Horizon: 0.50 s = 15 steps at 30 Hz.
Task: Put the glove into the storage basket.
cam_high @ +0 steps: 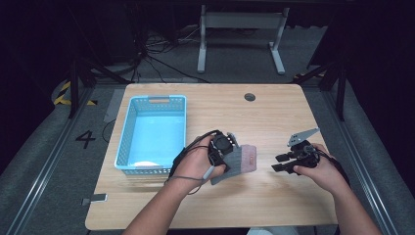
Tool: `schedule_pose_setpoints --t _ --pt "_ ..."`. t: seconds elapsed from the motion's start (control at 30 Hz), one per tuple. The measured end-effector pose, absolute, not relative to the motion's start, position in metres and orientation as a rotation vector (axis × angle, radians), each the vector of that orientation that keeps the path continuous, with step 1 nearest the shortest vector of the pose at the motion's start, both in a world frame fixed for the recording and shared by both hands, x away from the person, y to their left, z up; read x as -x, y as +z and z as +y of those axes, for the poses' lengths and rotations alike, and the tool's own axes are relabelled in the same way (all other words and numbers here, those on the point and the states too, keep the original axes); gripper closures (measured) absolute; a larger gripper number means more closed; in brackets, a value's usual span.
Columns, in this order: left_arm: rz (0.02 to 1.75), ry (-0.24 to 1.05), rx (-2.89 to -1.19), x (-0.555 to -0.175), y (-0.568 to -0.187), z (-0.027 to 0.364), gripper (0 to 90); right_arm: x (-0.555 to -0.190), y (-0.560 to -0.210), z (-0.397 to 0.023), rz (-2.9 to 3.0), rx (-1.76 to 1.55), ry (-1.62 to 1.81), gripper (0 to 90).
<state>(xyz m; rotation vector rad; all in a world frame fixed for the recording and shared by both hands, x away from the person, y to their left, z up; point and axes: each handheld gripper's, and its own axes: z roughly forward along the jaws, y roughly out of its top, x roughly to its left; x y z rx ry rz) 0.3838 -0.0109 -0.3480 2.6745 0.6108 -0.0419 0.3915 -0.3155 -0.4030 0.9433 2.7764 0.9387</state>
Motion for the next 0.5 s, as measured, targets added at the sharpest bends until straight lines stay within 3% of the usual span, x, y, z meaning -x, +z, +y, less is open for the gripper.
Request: schedule_pose_setpoints --t 0.5 --pt "0.741 0.076 -2.599 -0.392 -0.311 0.046 70.2 -0.395 -0.406 -0.309 2.8 -0.928 0.929 53.0"
